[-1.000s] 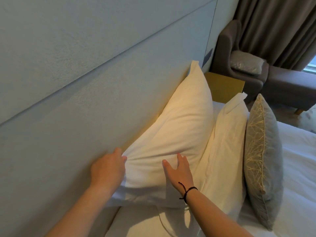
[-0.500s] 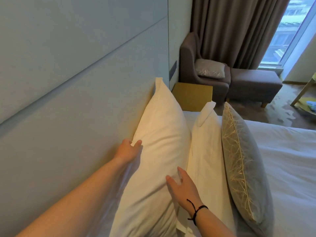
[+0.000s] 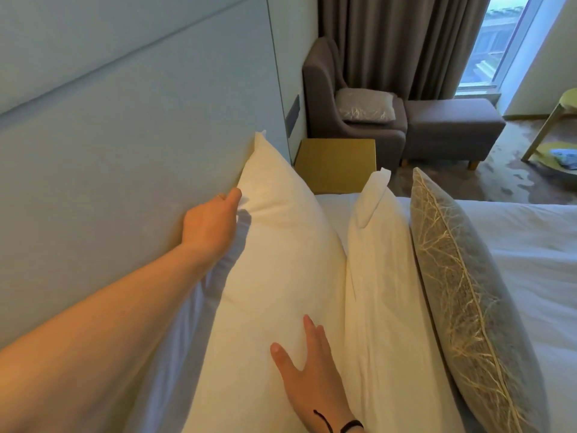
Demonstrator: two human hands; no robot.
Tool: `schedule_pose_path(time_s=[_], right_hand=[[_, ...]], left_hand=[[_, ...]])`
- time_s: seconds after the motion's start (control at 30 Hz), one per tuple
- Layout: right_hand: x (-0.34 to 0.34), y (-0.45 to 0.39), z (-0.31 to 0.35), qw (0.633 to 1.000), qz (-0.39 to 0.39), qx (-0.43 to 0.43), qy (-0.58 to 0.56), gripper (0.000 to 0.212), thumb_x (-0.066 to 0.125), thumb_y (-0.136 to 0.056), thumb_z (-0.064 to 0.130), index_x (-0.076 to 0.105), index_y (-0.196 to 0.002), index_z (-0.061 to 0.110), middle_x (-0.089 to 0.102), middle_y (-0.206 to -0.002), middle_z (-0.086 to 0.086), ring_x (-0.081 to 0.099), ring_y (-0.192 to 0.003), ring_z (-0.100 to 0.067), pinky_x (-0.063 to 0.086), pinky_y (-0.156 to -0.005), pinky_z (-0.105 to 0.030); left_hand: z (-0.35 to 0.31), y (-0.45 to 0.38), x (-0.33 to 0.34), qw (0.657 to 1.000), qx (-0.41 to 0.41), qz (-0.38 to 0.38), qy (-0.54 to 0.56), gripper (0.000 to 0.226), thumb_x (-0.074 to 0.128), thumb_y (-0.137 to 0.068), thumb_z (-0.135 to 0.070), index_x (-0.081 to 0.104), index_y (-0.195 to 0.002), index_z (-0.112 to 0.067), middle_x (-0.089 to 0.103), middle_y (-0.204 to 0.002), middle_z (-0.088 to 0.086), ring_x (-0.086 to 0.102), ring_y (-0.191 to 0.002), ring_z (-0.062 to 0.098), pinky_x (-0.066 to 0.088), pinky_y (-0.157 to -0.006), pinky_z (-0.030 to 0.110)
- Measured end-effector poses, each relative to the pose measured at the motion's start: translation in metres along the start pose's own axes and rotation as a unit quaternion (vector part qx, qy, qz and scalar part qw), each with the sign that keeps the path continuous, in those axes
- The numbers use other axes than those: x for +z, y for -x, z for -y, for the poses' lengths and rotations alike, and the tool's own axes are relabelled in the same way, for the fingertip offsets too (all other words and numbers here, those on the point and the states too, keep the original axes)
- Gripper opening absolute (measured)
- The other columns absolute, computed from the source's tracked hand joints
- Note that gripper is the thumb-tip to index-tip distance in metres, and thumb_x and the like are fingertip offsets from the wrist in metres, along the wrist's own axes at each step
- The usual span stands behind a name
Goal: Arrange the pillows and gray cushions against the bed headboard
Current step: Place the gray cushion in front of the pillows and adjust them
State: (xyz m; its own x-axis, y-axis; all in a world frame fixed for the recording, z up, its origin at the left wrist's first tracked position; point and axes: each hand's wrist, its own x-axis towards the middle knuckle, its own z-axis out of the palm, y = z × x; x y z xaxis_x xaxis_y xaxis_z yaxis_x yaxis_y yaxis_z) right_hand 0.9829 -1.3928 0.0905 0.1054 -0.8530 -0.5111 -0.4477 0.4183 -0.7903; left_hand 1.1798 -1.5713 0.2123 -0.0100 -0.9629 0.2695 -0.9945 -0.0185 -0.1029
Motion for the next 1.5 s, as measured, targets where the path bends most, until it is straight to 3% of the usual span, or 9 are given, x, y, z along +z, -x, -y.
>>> schedule_pose_path(time_s=[0.1,0.3,0.43,0.57,0.73,0.93,1.07,1.33,1.5], right_hand=[[0.006,0.004,0.009,0.998,0.025,0.010,0.061,0.097,0.041,-0.078,0.081,-0.012,-0.151,0.044,-0.017,-0.162,0.012,0.006,-0.151,-0.016,0.017,-0.121,-0.042],[-0.006,0.010,0.005,0.996,0.042,0.017,0.072,0.097,0.042,-0.079,0.080,-0.010,-0.152,0.043,-0.014,-0.163,0.012,0.009,-0.150,-0.015,0.020,-0.120,-0.043],[-0.008,0.022,-0.004,0.998,0.047,0.003,0.037,0.099,0.042,-0.073,0.084,-0.008,-0.150,0.048,-0.011,-0.163,0.015,0.008,-0.150,-0.012,0.021,-0.120,-0.039],[-0.004,0.039,-0.019,0.999,0.044,-0.002,-0.001,0.101,0.040,-0.064,0.089,-0.006,-0.147,0.054,-0.006,-0.162,0.017,0.010,-0.149,-0.011,0.025,-0.117,-0.039],[0.008,0.061,-0.032,0.999,0.025,-0.009,-0.039,0.098,0.040,-0.066,0.091,-0.003,-0.146,0.054,0.008,-0.163,0.012,0.017,-0.148,-0.016,0.027,-0.116,-0.045],[0.017,0.085,-0.033,0.996,0.034,0.007,-0.079,0.102,0.045,-0.070,0.086,-0.003,-0.150,0.046,0.013,-0.163,0.005,0.022,-0.147,-0.021,0.026,-0.115,-0.041],[0.015,0.090,-0.031,0.993,0.044,0.034,-0.106,0.104,0.053,-0.072,0.081,-0.001,-0.152,0.043,0.016,-0.162,0.002,0.027,-0.145,-0.027,0.029,-0.111,-0.042],[0.021,0.091,-0.009,0.968,0.095,0.070,-0.221,0.110,0.059,-0.068,0.081,-0.004,-0.152,0.047,0.022,-0.161,0.002,0.030,-0.143,-0.030,0.031,-0.113,-0.053],[0.016,0.094,-0.001,0.947,0.132,0.072,-0.283,0.110,0.060,-0.057,0.088,0.004,-0.147,0.058,0.027,-0.158,0.008,0.034,-0.140,-0.031,0.034,-0.108,-0.060]], left_hand=[[-0.004,-0.001,0.002,0.999,-0.009,0.028,-0.045,0.030,0.046,-0.095,-0.007,0.047,-0.122,-0.021,0.060,-0.104,0.010,0.066,-0.076,0.038,0.037,-0.054,0.036],[-0.012,0.028,0.004,0.996,-0.052,0.069,-0.029,0.014,0.044,-0.099,-0.021,0.050,-0.110,-0.015,0.053,-0.109,0.012,0.062,-0.085,0.035,0.040,-0.059,0.039],[-0.017,0.089,-0.006,0.981,-0.092,0.168,0.031,0.035,0.033,-0.100,-0.042,0.058,-0.100,-0.019,0.064,-0.109,0.009,0.063,-0.100,0.033,0.049,-0.079,0.041],[-0.028,0.197,-0.027,0.964,-0.164,0.205,0.038,0.065,0.016,-0.083,-0.081,0.049,-0.087,-0.026,0.059,-0.079,-0.007,0.062,-0.079,0.023,0.041,-0.062,0.035],[-0.019,0.300,-0.052,0.920,-0.263,0.290,0.025,0.082,0.013,-0.077,-0.087,0.057,-0.089,-0.019,0.067,-0.086,-0.005,0.065,-0.084,0.022,0.045,-0.070,0.035],[-0.030,0.358,-0.060,0.925,-0.296,0.232,0.054,0.065,0.019,-0.087,-0.078,0.051,-0.104,-0.024,0.068,-0.097,0.001,0.066,-0.093,0.027,0.040,-0.069,0.036],[-0.020,0.351,-0.063,0.938,-0.270,0.188,0.104,0.043,0.026,-0.100,-0.057,0.052,-0.091,-0.024,0.068,-0.097,0.007,0.063,-0.092,0.032,0.041,-0.069,0.036],[-0.012,0.327,-0.110,0.975,-0.184,0.068,0.105,0.042,0.035,-0.100,-0.049,0.040,-0.068,-0.022,0.064,-0.072,0.008,0.060,-0.071,0.039,0.030,-0.054,0.035],[-0.018,0.335,-0.125,0.980,-0.160,0.033,0.117,0.044,0.035,-0.100,-0.048,0.036,-0.064,-0.023,0.042,-0.051,-0.005,0.041,-0.046,0.024,0.025,-0.044,0.032]])
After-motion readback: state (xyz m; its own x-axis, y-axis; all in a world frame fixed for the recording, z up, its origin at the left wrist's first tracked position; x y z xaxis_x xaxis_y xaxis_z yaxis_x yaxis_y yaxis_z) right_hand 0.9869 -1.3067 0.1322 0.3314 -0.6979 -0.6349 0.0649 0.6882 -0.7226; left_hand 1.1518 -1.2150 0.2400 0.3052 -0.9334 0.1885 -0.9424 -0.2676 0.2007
